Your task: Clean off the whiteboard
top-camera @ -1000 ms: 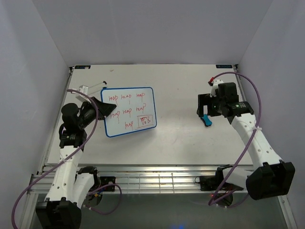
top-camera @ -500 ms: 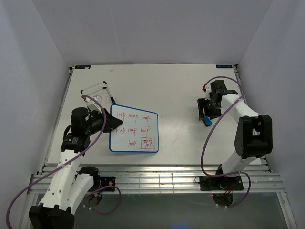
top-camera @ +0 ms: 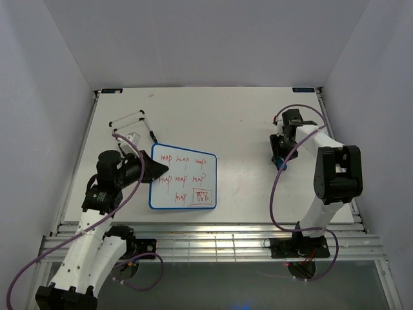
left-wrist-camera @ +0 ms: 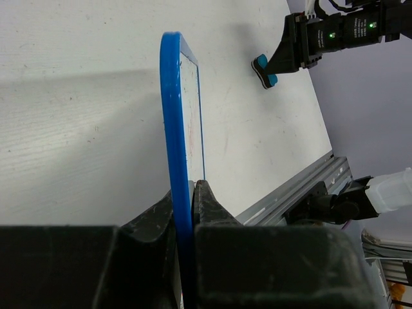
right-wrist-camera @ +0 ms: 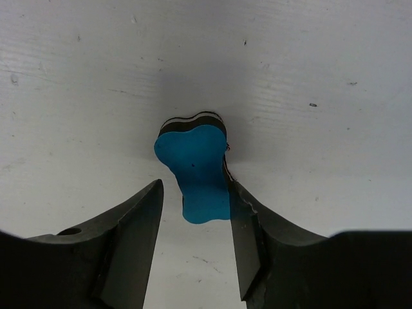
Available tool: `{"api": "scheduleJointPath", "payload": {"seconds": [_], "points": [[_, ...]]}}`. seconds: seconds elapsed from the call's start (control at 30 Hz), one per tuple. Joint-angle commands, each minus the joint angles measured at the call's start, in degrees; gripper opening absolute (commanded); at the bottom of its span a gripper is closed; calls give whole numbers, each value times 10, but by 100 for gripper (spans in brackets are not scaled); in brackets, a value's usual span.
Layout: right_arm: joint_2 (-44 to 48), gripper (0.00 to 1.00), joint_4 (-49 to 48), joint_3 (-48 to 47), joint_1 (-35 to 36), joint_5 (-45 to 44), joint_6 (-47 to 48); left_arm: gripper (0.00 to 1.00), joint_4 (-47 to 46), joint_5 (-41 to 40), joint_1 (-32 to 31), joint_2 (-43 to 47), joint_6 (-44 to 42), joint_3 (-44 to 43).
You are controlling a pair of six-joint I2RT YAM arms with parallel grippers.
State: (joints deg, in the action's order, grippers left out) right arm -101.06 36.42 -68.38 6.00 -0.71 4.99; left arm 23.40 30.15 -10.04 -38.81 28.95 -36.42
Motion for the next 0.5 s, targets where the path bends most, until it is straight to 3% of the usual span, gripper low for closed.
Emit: {"api": "scheduleJointPath", "payload": {"seconds": [0.0, 0.27, 0.47], "points": [[0, 52, -23, 10, -2, 1, 14, 0, -1, -39, -2, 0, -43, 9], [-20, 43, -33, 14, -6, 1, 16, 0, -5, -35, -3, 1, -43, 12], [-27, 42, -37, 18, -6, -1, 16, 0, -8, -31, -3, 4, -43, 14]]}}
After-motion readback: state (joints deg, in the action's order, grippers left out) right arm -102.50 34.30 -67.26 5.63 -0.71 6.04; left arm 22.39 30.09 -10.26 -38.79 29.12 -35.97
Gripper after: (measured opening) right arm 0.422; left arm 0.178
